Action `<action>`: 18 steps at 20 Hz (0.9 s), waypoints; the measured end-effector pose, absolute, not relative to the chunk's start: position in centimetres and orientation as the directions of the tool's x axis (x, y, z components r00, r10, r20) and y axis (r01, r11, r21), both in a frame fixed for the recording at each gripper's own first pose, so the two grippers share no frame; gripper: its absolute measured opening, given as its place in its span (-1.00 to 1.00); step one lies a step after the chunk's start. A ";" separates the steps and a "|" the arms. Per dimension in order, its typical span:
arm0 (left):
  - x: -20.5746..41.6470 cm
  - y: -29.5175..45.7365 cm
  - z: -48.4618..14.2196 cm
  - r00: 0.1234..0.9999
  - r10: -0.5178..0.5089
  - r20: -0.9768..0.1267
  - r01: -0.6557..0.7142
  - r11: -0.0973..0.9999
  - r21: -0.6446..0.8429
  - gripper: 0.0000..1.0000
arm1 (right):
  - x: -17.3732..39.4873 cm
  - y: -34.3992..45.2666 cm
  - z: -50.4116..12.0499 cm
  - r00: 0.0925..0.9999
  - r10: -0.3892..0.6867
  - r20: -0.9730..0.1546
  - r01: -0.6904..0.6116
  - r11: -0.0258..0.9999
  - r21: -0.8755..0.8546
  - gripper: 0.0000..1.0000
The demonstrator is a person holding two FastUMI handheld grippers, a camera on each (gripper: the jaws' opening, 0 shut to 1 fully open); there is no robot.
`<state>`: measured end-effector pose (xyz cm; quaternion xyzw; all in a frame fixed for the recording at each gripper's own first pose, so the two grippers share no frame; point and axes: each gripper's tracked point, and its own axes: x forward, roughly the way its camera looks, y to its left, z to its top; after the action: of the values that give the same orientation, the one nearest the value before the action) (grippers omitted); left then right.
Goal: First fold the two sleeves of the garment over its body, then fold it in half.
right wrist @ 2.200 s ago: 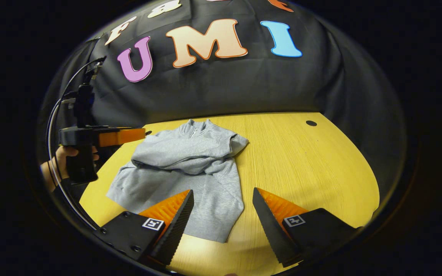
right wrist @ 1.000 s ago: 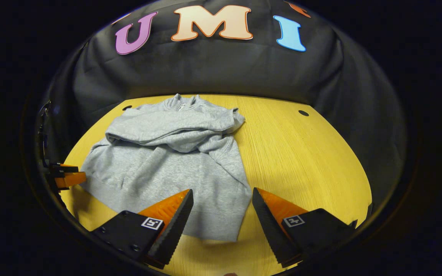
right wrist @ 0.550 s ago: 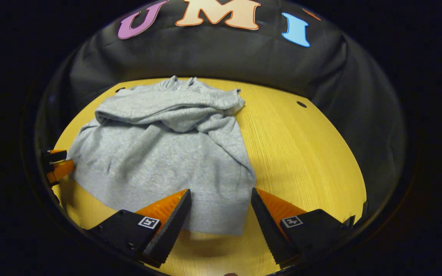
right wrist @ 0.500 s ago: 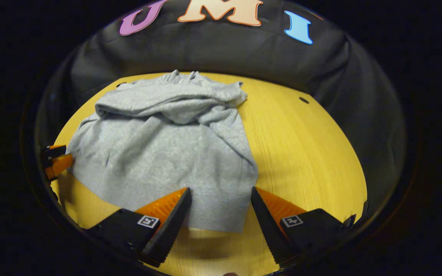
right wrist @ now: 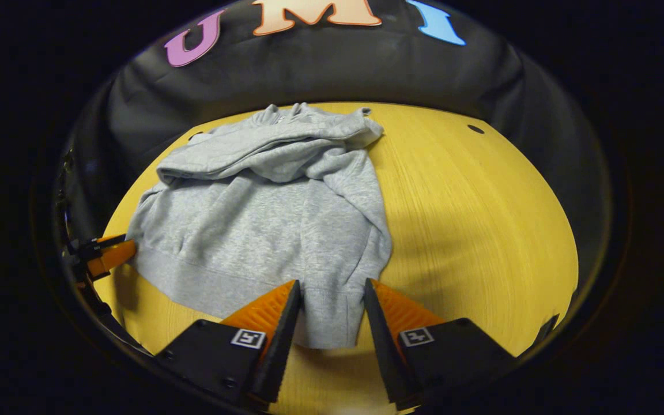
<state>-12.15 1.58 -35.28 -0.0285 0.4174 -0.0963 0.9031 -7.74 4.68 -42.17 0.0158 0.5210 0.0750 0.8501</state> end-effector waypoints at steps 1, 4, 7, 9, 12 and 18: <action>-12.1 1.5 -35.2 0.638 -0.191 -0.746 0.145 0.981 -0.127 0.00 | -7.7 5.2 -42.3 0.442 0.164 -0.882 -0.128 0.985 0.119 0.24; -12.1 0.3 -35.2 0.649 -0.208 -0.731 0.130 0.978 -0.163 -0.61 | -7.6 5.7 -42.2 0.426 0.182 -0.886 -0.121 0.982 0.144 -0.43; -12.2 0.0 -35.0 0.651 -0.206 -0.731 0.139 0.979 -0.152 -0.79 | -7.6 6.0 -41.7 0.399 0.220 -0.890 -0.135 0.974 0.180 -0.67; -11.9 0.0 -35.0 0.639 -0.222 -0.737 0.160 0.975 -0.155 -0.94 | -7.4 6.0 -41.7 0.398 0.216 -0.892 -0.119 0.976 0.183 -0.88; -11.8 0.1 -35.2 0.579 -0.233 -0.781 0.184 0.971 -0.153 -1.00 | -7.1 6.3 -41.9 0.402 0.225 -0.888 -0.147 0.973 0.180 -0.94; -11.3 -0.1 -33.0 0.563 -0.264 -0.783 0.159 0.965 -0.210 -1.00 | -5.3 6.3 -38.4 0.423 0.305 -0.853 -0.101 0.952 0.290 -0.94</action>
<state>-11.34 -0.08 -33.03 -0.0577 0.4517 -0.1198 0.8822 -5.27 6.34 -38.37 0.0972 0.5233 0.1213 0.8379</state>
